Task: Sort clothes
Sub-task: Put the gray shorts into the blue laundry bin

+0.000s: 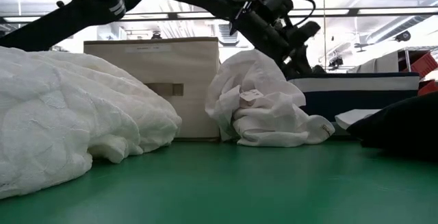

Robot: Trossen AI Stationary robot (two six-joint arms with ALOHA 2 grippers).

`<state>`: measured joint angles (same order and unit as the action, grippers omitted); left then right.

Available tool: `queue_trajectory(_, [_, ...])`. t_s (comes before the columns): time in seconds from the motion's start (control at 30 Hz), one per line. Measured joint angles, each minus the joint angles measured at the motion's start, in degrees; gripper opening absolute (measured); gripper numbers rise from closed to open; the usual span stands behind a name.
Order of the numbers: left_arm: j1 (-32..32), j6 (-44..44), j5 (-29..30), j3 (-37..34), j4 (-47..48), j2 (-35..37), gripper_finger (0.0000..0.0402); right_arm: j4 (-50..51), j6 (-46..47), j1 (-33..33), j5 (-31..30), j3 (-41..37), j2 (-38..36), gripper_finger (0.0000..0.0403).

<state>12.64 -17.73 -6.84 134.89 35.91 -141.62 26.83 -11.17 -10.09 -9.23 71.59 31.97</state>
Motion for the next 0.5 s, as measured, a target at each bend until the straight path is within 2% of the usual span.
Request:
queue_trajectory(0.23, [-1.3,-1.3,0.3,0.0,0.6,3.1,0.017,0.2,1.1,0.0,0.0,0.0,0.0,0.0108])
queue_trajectory(0.37, [-2.1,-1.8,3.7,0.2,2.8,5.3,0.0185,0.5,1.2,0.0,0.0,0.0,0.0,0.0113])
queue_trajectory(0.5, [-2.1,-3.7,4.3,0.1,7.1,5.7,0.0187,1.9,2.3,0.0,0.0,0.3,-0.2,0.0118])
